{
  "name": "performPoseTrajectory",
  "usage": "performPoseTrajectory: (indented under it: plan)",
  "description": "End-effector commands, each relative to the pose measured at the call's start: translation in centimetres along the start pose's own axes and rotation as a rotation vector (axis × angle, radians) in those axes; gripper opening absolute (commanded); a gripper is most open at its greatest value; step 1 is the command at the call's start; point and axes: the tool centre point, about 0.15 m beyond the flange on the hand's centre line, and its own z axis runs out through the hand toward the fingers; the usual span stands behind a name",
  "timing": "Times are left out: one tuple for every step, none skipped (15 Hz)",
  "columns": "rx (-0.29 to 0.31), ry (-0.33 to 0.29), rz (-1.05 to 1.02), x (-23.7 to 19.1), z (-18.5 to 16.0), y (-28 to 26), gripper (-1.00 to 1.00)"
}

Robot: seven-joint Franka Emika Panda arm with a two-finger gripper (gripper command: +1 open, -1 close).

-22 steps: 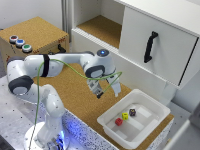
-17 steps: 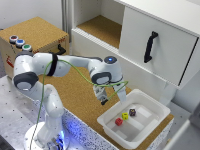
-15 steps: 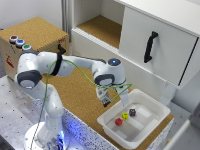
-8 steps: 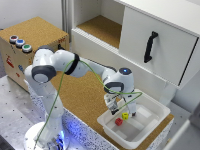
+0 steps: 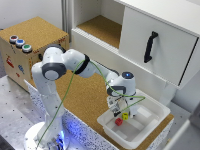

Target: Go towards the purple block and lift it

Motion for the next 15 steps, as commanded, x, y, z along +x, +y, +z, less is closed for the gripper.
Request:
performPoseTrajectory:
  plan:
    - [0.034,-0.021,0.039,3.0,1.7,-0.8,-1.0]
    - [0.036,-0.017,0.04,3.1,1.5,-0.9,-1.0]
    - [0.032,-0.013,0.034,3.2,1.5,-1.0,-1.0]
    - [0.03,-0.016,0.03,3.3,1.6,-1.1,-1.0]
    - [0.031,-0.015,0.026,3.4,1.7,-1.0,-1.0]
    - [0.048,-0.014,0.032,3.6,1.9,-0.9,-1.0]
    - [0.048,-0.027,0.042,3.9,2.3,-0.5,-1.0]
    - [0.049,-0.031,0.035,4.0,2.6,-0.4,-1.0]
    - [0.038,-0.033,0.033,4.1,2.9,-0.2,-1.0]
    - [0.03,-0.035,0.023,4.1,3.1,-0.2,-1.0]
    - [0.027,-0.038,0.022,3.9,3.1,-0.2,-1.0]
    - [0.027,-0.04,0.023,3.7,3.1,-0.1,-1.0]
    - [0.031,-0.037,0.019,3.4,2.8,-0.3,-1.0]
    - [0.035,-0.032,0.014,3.2,2.3,-0.5,-1.0]
    - [0.041,-0.016,0.005,3.0,1.4,-0.9,-1.0]
